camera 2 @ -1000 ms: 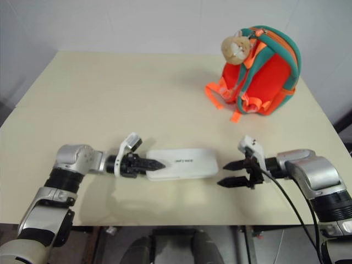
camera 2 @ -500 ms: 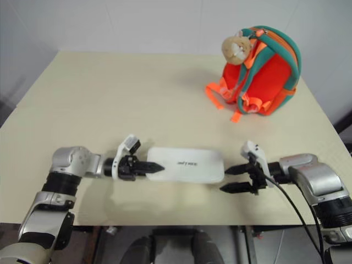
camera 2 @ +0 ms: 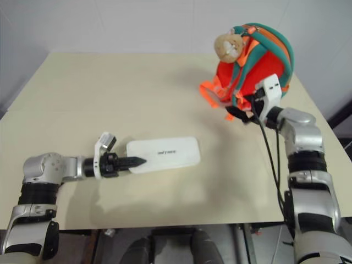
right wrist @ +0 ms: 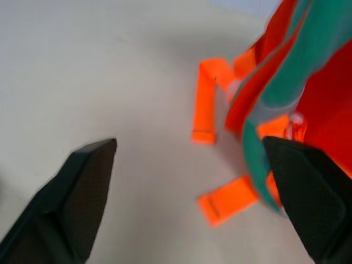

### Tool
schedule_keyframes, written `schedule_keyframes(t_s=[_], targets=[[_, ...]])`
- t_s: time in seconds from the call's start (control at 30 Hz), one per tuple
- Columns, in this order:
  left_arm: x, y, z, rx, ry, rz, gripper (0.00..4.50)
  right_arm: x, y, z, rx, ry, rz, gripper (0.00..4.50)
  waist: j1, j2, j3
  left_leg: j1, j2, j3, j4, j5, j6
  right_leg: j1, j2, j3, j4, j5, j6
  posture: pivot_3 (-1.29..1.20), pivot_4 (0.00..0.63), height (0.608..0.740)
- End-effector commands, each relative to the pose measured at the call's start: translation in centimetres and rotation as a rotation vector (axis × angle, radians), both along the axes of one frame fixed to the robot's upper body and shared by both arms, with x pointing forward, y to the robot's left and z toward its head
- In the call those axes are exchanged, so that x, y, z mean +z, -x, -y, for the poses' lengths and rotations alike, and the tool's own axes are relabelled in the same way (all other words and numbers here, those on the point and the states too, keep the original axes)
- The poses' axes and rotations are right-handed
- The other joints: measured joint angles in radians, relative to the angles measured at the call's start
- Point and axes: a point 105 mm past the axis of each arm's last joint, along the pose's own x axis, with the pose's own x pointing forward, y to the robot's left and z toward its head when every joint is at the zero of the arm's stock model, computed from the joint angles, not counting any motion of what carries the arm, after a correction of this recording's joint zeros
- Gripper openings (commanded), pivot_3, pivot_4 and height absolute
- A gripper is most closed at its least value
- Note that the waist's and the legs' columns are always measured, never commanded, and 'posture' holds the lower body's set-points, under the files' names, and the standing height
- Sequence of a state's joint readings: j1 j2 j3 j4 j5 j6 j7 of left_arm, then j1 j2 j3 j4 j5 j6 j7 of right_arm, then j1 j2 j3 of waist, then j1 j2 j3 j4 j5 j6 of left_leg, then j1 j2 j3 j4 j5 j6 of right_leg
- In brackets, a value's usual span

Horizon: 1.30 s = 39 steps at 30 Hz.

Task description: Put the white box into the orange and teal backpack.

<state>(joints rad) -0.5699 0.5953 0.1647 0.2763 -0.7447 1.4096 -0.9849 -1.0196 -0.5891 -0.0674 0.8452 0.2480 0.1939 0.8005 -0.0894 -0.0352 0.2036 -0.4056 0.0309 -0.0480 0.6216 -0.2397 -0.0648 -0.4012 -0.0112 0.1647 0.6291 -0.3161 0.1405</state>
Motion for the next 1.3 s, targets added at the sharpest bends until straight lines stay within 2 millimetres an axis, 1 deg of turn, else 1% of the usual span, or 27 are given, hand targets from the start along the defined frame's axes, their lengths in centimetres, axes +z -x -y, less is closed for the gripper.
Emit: schedule_keyframes(t_s=[0.03,0.1,0.2,0.27,0.4,0.57,0.67,0.8,0.9,1.03,1.1,1.17,1.23,1.27,1.3], targets=[[0.7,0.3,-0.7,0.027,-0.014,0.044,1.38,1.7,-1.1,0.7,-0.085,-0.004,0.082,4.5,0.004,0.0,0.0,0.0,0.0,0.0,0.0,0.0,0.0,0.0,0.0,0.0,0.0,0.0,0.0,0.0,0.15,0.74],[0.5,0.6,-1.0,0.052,-0.016,0.051,1.38,2.4,-2.4,0.9,-0.205,-0.011,0.102,4.5,-0.001,0.0,0.0,0.0,0.0,0.0,0.0,0.0,0.0,0.0,-0.001,0.0,0.0,0.0,0.0,0.0,0.15,0.74],[0.2,1.3,-1.3,0.072,-0.009,0.057,1.38,3.7,-3.4,0.3,-0.285,-0.021,0.126,4.5,-0.009,0.0,0.0,0.0,0.0,0.001,-0.001,0.0,0.0,0.0,-0.001,0.0,0.0,0.0,0.0,0.0,0.15,0.74],[0.0,1.7,-1.4,0.077,-0.008,0.059,1.38,4.0,-3.6,0.1,-0.299,-0.015,0.128,4.5,-0.019,0.0,0.0,0.0,0.0,0.0,-0.001,0.0,-0.001,-0.001,0.0,0.001,0.0,0.0,0.0,0.0,0.15,0.74],[-0.2,2.1,-1.8,0.111,-0.001,0.063,1.38,4.5,-3.8,-1.2,-0.27,-0.003,0.139,4.5,-0.026,0.0,0.0,0.0,0.0,0.0,-0.002,0.001,-0.001,-0.001,0.0,0.0,0.001,0.0,-0.001,0.0,0.15,0.74],[-0.3,2.3,-1.7,0.135,0.012,0.067,1.38,5.0,-4.1,-2.6,-0.263,-0.045,0.139,4.5,-0.04,0.0,0.0,0.001,0.0,0.0,-0.002,0.002,-0.002,-0.001,0.0,0.0,0.003,0.0,-0.001,0.0,0.15,0.74],[-0.3,2.4,-1.6,0.14,0.019,0.07,1.38,5.2,-4.4,-2.8,-0.302,-0.096,0.127,4.5,-0.047,0.0,0.0,0.001,-0.001,0.0,-0.001,0.003,-0.002,-0.001,0.0,0.0,0.006,0.0,-0.001,0.0,0.15,0.74],[-0.3,2.3,-1.6,0.146,0.016,0.074,1.38,5.8,-4.6,-2.4,-0.369,-0.094,0.159,4.5,-0.049,0.0,0.0,0.001,-0.001,-0.001,0.0,0.003,-0.003,-0.001,0.0,0.0,0.008,0.0,-0.001,0.0,0.15,0.74],[0.0,2.3,-1.4,0.149,0.02,0.085,1.38,5.6,-4.7,-2.4,-0.405,-0.095,0.154,4.5,-0.051,0.0,0.0,0.001,-0.001,-0.001,0.0,0.003,-0.003,-0.001,0.0,0.0,0.008,0.0,-0.001,0.0,0.15,0.74],[0.1,2.3,-1.4,0.157,0.025,0.094,1.38,5.2,-4.8,-3.2,-0.382,-0.091,0.148,4.5,-0.055,0.0,0.0,0.001,-0.001,-0.001,0.0,0.003,-0.003,-0.001,0.001,0.001,0.008,0.0,-0.001,0.0,0.15,0.74],[0.1,2.4,-1.5,0.172,0.026,0.101,1.38,5.2,-4.8,-4.0,-0.354,-0.171,0.127,4.12,-0.056,0.0,0.0,0.001,-0.001,-0.001,0.0,0.003,-0.003,-0.001,0.001,0.001,0.008,0.0,-0.001,0.0,0.15,0.74],[0.2,2.5,-1.7,0.187,0.027,0.11,1.38,5.1,-4.8,-5.1,-0.311,-0.213,0.111,3.61,-0.058,0.0,0.0,0.001,-0.001,-0.001,0.0,0.003,-0.003,-0.001,0.001,0.001,0.008,0.0,-0.001,0.0,0.15,0.74],[0.2,2.5,-1.8,0.195,0.029,0.114,1.38,5.1,-4.8,-5.8,-0.28,-0.215,0.109,2.91,-0.059,0.0,0.0,0.002,-0.001,-0.001,0.0,0.004,-0.003,-0.001,0.001,0.001,0.008,0.0,-0.001,0.0,0.15,0.74],[0.3,2.5,-1.8,0.198,0.029,0.115,1.38,5.1,-4.8,-5.9,-0.273,-0.215,0.11,2.42,-0.059,0.0,0.0,0.002,-0.001,-0.001,0.0,0.004,-0.003,-0.001,0.001,0.001,0.009,0.0,-0.001,0.0,0.15,0.74],[0.2,2.6,-1.8,0.202,0.029,0.115,1.38,5.1,-4.8,-6.1,-0.266,-0.221,0.107,2.21,-0.059,0.0,0.0,0.002,-0.001,-0.001,0.0,0.004,-0.003,-0.001,0.001,0.001,0.009,0.0,-0.001,0.0,0.15,0.74]])
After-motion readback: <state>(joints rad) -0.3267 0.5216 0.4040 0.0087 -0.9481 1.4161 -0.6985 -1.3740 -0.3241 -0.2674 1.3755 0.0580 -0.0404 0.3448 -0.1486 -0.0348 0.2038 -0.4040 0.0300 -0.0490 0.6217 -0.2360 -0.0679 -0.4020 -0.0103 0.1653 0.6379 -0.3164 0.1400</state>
